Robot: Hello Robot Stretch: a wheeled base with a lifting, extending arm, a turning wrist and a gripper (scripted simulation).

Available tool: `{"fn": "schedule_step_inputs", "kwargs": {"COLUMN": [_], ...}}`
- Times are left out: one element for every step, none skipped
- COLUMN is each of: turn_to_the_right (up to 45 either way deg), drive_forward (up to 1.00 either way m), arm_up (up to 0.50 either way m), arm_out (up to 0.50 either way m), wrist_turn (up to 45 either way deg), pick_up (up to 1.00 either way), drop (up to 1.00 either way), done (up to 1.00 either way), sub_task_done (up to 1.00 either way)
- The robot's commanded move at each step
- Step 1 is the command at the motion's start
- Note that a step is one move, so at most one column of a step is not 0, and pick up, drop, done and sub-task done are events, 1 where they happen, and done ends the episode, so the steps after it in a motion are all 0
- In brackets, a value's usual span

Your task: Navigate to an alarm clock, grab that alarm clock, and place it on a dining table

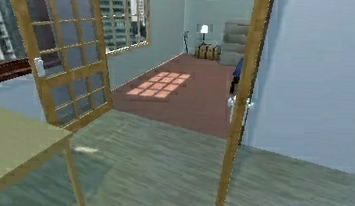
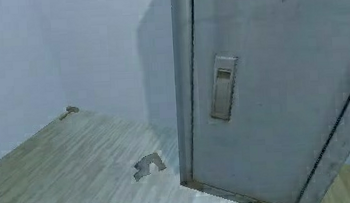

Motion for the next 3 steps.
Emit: {"fn": "schedule_step_inputs", "kwargs": {"turn_to_the_right": [0.0, 3.0, 0.0], "drive_forward": [0.85, 0.0, 0.65], "arm_up": [0.0, 0.0, 0.0], "arm_out": [0.0, 0.0, 0.0], "wrist_turn": [0.0, 0.0, 0.0], "pick_up": [0.0, 0.0, 0.0], "drop": [0.0, 0.0, 0.0], "done": [0.0, 0.0, 0.0], "sub_task_done": [0.0, 0.0, 0.0]}}
